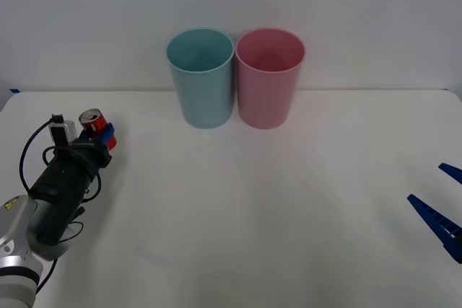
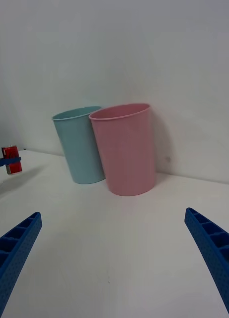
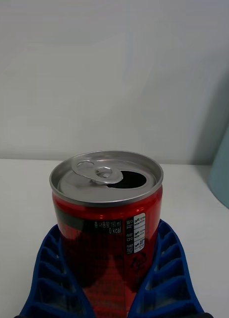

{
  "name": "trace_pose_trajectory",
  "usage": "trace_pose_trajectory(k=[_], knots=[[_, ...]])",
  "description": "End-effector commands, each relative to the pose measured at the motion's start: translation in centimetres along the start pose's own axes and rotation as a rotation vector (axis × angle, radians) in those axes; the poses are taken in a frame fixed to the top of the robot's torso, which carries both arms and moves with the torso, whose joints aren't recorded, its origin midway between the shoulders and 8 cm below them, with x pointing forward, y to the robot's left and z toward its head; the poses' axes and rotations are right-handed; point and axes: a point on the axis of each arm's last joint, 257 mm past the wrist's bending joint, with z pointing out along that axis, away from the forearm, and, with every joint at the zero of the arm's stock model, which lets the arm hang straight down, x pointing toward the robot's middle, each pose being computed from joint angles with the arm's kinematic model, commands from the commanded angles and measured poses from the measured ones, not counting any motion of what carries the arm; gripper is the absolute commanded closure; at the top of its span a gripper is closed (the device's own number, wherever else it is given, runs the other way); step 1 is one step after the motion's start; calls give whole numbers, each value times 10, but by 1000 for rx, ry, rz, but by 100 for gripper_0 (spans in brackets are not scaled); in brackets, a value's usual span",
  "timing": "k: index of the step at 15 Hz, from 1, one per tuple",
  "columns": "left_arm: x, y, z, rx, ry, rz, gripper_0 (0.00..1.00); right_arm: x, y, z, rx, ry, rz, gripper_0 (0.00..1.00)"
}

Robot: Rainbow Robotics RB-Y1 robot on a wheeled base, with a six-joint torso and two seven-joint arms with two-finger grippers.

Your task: Grasp the object on the table and drop it into the matching bin: aluminum can to the light blue bin, PET bottle to the pink bin.

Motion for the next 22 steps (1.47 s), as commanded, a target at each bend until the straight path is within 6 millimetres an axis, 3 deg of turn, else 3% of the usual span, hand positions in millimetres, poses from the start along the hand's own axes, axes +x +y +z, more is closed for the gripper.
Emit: trace_pose_trajectory(k=[1,13,18,22], knots=[[-29,-12,-13,26,-68,-13,100,0,0,0,0,0,0,0],[-172,-61,-44,216,-284,-228,100,0,0,0,0,0,0,0],[-216,-86,-34,291,-323,-292,100,0,0,0,0,0,0,0],[-235,-119,-20,367,-327,-289,100,0,0,0,0,0,0,0]])
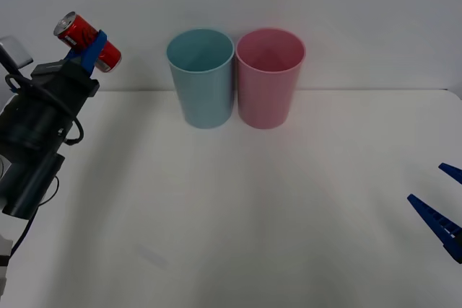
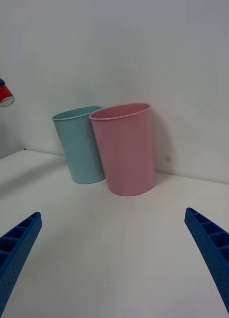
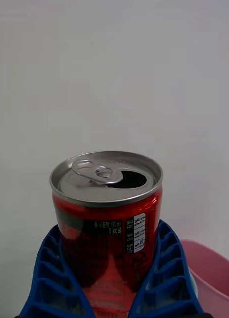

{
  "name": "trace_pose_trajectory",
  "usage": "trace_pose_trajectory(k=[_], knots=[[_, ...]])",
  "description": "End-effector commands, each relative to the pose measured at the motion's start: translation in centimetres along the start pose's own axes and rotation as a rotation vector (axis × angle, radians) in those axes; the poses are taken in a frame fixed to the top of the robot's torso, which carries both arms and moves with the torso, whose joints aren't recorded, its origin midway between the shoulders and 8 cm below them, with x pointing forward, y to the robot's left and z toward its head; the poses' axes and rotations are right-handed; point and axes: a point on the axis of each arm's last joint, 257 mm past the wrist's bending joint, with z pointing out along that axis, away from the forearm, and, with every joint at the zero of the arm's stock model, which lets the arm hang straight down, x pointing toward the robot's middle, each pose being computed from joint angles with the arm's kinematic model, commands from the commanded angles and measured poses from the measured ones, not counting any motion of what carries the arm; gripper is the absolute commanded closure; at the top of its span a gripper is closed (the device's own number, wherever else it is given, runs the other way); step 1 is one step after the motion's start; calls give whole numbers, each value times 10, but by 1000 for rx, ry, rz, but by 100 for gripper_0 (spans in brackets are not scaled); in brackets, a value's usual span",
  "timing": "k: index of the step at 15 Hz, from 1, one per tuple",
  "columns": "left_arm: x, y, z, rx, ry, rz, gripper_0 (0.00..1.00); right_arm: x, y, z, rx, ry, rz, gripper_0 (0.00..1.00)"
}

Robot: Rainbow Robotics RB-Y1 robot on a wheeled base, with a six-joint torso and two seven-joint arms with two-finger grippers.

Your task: Grasp the object on the table and drop it into the matching bin: aluminum can to the light blue bin, PET bottle to the pink bin.

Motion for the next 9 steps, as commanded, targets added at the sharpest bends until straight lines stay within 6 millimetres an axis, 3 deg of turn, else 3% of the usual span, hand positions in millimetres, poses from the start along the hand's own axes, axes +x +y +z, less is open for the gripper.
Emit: trace_pose_trajectory(k=[1,9], knots=[[4,-16,24,43,13,4,100,0,0,0,0,0,0,0],[43,-42,113,154,150,100,100,0,0,0,0,0,0,0]])
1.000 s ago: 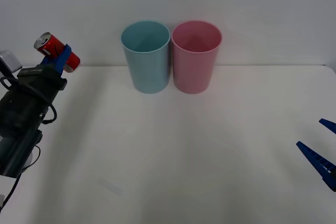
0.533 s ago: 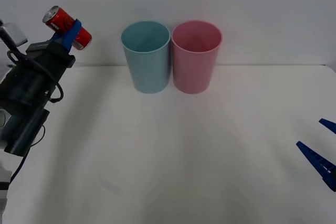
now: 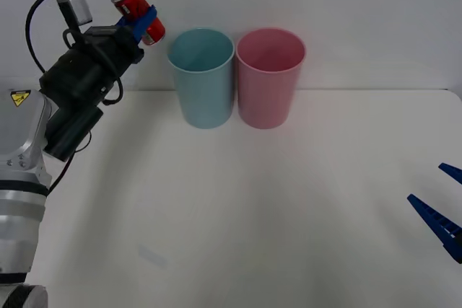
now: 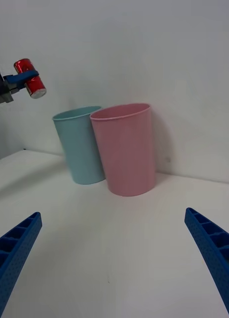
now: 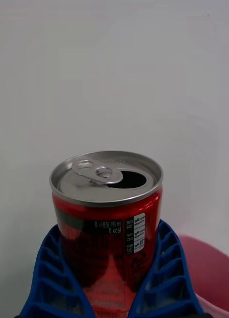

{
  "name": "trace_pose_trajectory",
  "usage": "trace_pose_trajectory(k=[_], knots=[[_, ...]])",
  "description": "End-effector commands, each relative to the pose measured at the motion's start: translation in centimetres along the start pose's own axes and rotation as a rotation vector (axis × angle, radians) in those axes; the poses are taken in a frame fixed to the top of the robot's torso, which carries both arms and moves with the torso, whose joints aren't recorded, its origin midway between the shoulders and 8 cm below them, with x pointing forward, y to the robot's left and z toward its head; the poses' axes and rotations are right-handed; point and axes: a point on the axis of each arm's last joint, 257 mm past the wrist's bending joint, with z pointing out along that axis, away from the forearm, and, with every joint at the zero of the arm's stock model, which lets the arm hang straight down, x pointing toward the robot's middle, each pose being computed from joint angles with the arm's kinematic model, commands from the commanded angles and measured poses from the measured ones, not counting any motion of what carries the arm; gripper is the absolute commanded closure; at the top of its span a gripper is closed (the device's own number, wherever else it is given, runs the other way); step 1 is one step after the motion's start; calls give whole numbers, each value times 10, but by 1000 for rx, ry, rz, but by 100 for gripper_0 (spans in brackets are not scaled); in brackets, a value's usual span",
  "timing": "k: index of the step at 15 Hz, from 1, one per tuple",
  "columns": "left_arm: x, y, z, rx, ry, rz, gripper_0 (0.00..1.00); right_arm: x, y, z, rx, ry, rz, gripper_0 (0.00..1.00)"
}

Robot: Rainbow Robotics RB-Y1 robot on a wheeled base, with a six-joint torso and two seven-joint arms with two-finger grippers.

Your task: Grasp the object on the table and drop it into the matching bin: aluminum can to the light blue bin, PET bottle to the pink bin.

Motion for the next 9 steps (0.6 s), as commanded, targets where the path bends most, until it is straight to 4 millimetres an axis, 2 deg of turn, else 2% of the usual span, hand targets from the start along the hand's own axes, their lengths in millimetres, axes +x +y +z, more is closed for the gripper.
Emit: trace_pose_trajectory(k=[1,5,9], knots=[[10,-3,29,24,51,38,100,0,0,0,0,0,0,0],[23,-2,60,40,110,115,100,0,0,0,0,0,0,0],[29,-14,73,71,141,131,100,0,0,0,0,0,0,0]])
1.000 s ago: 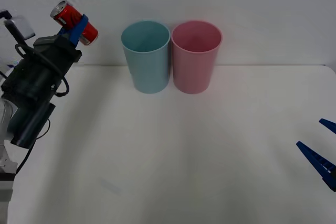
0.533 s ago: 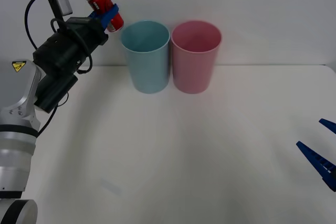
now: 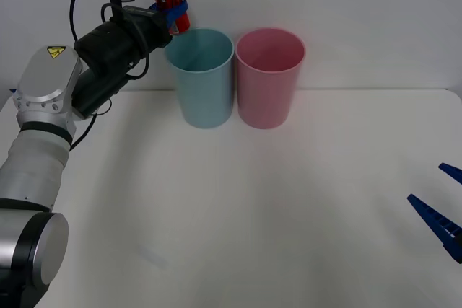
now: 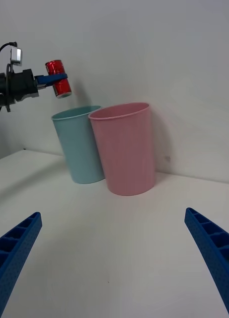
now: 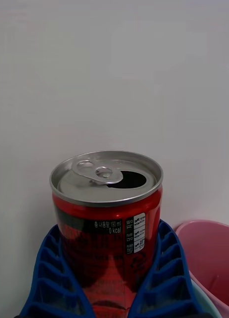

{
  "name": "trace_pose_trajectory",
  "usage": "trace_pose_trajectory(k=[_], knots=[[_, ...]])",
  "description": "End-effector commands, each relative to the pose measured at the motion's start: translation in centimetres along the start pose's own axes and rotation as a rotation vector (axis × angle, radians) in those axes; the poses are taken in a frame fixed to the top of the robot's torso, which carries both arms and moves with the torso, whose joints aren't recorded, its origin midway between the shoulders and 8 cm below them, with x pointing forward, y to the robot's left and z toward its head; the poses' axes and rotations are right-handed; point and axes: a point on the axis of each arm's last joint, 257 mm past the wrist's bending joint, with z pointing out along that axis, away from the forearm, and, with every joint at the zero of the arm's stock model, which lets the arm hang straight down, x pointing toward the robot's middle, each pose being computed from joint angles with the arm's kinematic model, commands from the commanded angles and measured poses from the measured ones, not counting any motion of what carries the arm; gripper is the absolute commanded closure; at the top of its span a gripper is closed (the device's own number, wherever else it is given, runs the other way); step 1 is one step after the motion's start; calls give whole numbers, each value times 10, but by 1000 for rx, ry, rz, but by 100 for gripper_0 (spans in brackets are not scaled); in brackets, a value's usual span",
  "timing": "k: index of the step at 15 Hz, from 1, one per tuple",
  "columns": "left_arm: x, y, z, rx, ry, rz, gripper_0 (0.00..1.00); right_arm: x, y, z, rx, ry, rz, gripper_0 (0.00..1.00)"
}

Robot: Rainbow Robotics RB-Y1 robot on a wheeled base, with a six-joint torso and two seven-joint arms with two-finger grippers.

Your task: Grasp the object on the table and drop it into the matching bin: aluminum can to the light blue bin, PET bottle to the pink bin.

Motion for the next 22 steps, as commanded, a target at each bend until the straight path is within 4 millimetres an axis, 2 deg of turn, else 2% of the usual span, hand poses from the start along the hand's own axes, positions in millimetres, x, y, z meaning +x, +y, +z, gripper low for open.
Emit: trace_pose_trajectory(k=[1,9,10,11,12,18,22], knots=[[4,-12,5,24,15,6,100,0,0,0,0,0,0,0],[10,-26,12,44,28,22,100,0,0,0,0,0,0,0],[10,-26,12,45,29,21,94,0,0,0,0,0,0,0],[11,-27,13,47,31,26,26,0,0,0,0,0,0,0],[12,-27,12,48,32,30,0,0,0,0,0,0,0,0],[16,-29,9,59,30,16,0,0,0,0,0,0,0,0],[12,-24,-16,73,-8,-15,0,0,0,0,0,0,0,0]])
